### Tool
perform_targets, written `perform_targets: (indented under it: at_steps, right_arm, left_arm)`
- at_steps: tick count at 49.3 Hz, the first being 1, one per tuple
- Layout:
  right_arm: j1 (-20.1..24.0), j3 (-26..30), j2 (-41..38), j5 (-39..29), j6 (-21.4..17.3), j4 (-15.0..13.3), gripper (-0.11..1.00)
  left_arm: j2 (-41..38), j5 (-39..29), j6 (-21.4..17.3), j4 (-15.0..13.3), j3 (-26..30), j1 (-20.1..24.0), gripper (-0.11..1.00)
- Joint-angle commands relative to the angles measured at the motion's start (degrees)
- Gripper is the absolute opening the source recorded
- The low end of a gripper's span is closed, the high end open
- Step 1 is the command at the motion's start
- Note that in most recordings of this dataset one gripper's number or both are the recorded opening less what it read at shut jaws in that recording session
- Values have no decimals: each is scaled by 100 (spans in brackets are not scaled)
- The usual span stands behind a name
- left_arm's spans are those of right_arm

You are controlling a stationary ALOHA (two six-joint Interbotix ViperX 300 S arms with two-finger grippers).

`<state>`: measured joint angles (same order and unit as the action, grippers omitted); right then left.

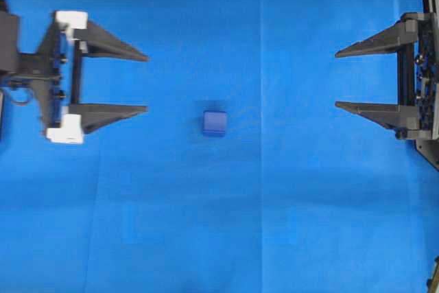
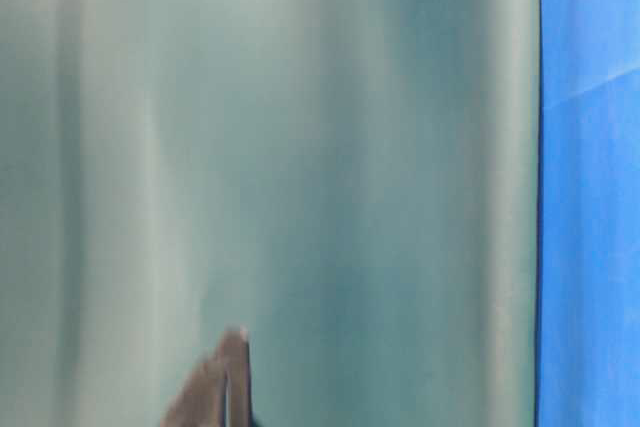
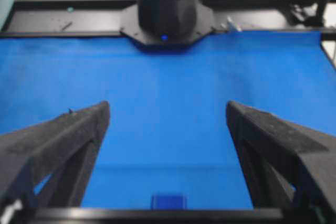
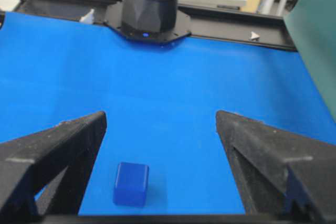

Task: Handover the blue block to the right arm after grasping it with the left arm, then place it in the designated position.
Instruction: 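Move the open left gripper rightward toward the blue cube, then rotate the left gripper downward and lower it over the blue cube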

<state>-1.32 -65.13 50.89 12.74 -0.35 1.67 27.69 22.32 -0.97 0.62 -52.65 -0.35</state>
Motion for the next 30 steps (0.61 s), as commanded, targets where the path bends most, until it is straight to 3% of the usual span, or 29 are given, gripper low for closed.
perform_targets:
  at_steps: [1,16,30]
  right_arm:
    - [-9,158,-26,62,-9,9,95]
    - [-9,167,-44,62,-9,9,95]
    - [-9,176,-44,35,-9,9,95]
  left_arm:
    - [-404,105,-9,18,475,-9,93]
    - [-1600,88,-9,18,1679,-9,93]
    - [-2013,0,44,18,2013,0,93]
